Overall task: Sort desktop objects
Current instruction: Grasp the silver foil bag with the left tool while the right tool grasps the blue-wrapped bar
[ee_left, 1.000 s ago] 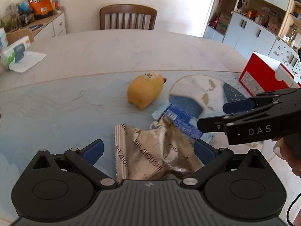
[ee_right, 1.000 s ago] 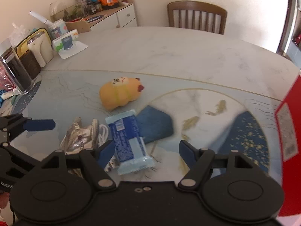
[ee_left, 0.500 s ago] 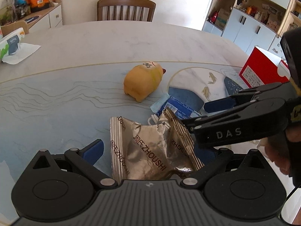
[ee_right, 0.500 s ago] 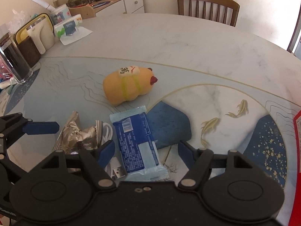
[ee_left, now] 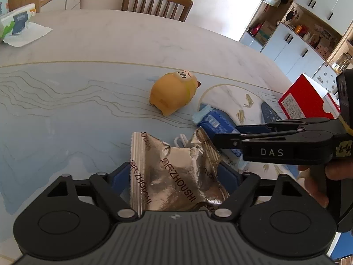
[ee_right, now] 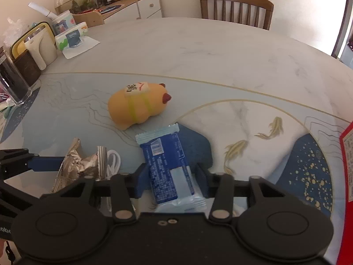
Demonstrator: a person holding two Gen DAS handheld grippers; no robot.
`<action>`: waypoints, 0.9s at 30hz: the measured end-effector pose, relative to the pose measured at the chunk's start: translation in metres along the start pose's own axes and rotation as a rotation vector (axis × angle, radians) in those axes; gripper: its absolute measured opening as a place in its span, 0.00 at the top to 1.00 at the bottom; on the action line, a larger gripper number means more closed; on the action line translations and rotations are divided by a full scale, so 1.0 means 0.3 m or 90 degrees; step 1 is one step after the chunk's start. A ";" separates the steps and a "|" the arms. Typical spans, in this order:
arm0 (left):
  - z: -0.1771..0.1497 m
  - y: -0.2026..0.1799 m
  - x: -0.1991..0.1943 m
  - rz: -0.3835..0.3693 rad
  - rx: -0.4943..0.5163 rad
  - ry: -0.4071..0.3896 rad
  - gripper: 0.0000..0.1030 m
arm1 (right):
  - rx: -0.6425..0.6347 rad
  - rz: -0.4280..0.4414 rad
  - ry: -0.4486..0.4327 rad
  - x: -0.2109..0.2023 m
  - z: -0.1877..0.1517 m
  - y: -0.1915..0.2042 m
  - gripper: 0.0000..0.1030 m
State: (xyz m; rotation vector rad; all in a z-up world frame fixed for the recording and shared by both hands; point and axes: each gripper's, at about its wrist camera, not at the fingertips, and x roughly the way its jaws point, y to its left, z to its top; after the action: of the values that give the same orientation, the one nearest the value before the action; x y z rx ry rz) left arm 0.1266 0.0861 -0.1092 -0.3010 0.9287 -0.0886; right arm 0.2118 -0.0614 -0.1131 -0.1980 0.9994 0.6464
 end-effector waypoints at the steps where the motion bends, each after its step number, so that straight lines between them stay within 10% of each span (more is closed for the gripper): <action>1: 0.000 0.000 0.000 0.001 0.000 0.000 0.24 | 0.000 -0.002 0.000 -0.002 -0.002 -0.001 0.61; 7: 0.003 0.007 -0.009 -0.007 -0.010 0.000 0.33 | 0.010 -0.007 0.000 -0.017 -0.014 -0.007 0.64; 9: 0.004 -0.002 -0.018 -0.019 -0.002 -0.006 0.50 | 0.015 -0.010 0.000 -0.022 -0.021 -0.012 0.65; 27: -0.024 -0.073 -0.062 -0.024 0.028 -0.013 0.55 | 0.043 -0.019 -0.026 -0.183 -0.108 -0.053 0.65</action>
State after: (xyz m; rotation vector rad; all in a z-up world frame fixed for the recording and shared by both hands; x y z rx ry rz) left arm 0.1107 0.0675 -0.0924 -0.2779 0.9001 -0.1403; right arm 0.1775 -0.1111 -0.0870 -0.1395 0.9763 0.5866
